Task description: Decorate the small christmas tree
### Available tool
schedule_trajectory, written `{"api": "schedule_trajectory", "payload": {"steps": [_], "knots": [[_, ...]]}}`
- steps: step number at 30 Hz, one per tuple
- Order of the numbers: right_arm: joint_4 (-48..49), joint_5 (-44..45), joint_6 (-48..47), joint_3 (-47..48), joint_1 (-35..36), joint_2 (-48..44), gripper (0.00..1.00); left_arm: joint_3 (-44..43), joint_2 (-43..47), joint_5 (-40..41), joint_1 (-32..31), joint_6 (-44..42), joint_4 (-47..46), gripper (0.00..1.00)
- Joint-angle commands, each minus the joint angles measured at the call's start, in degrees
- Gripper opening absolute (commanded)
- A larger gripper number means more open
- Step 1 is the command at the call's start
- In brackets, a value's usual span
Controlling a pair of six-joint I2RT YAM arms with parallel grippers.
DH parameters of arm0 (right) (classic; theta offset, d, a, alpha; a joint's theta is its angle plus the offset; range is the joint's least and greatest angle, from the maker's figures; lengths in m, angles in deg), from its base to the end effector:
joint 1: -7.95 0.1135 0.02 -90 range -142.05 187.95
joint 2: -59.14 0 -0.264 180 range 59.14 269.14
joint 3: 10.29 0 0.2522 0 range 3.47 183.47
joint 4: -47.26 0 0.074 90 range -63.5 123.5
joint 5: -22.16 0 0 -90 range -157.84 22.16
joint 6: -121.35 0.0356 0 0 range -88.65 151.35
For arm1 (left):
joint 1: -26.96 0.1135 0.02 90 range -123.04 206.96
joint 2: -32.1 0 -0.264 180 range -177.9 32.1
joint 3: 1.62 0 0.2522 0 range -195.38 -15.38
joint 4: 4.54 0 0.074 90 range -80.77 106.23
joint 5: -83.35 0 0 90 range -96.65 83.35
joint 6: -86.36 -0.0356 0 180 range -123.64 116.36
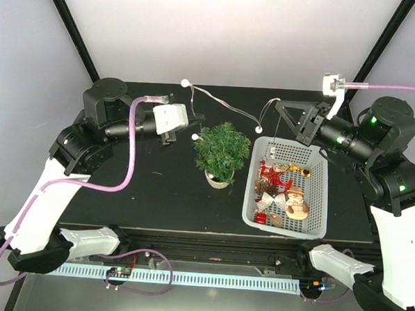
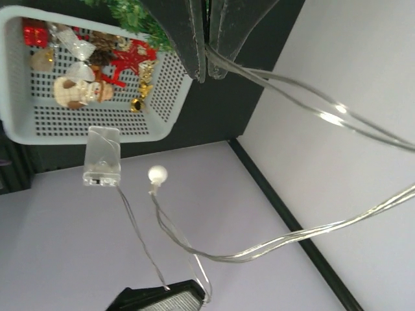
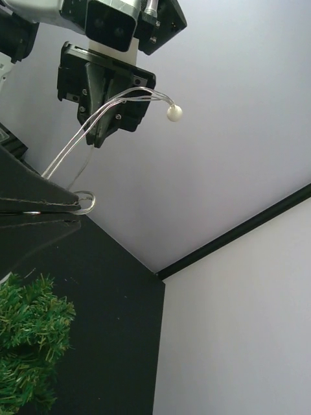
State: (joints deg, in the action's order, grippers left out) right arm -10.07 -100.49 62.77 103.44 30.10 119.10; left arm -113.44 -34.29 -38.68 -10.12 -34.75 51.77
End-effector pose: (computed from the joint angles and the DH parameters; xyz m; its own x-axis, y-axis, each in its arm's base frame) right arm 0.1230 0.0708 0.5390 -0.4746 0.2807 -0.8343 -0.6665 0.5044 0.5489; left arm 0.1430 -0.1318 0.5154 0.3499 0.2846 -0.8925 0.8712 0.2514 0.4217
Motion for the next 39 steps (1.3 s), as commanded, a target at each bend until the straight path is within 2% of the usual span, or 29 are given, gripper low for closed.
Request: {"api": "schedule_trajectory", "payload": {"steps": [1,16,28,39], "knots": [[4.0,1.3,-0.6,0.1,0.2,0.1,0.01,0.1,-1.6,3.7,0.5,-1.1,-4.9,0.02],[0.8,10.7,-5.9,-1.7,0.3,3.5,0.01,3.9,-8.5,12.2,1.0,-4.8,-15.0,0.02],[2.2,15.0,-6.9,-4.1,0.2,6.2,0.01,0.6,-15.3,21.1,1.5,-5.3,-21.5,0.02],[-0.4,20.9,-8.7,-7.6,0.3,6.6,0.01,0.5,-20.6,28.4,2.2,-6.9,-24.7,0.02]]}}
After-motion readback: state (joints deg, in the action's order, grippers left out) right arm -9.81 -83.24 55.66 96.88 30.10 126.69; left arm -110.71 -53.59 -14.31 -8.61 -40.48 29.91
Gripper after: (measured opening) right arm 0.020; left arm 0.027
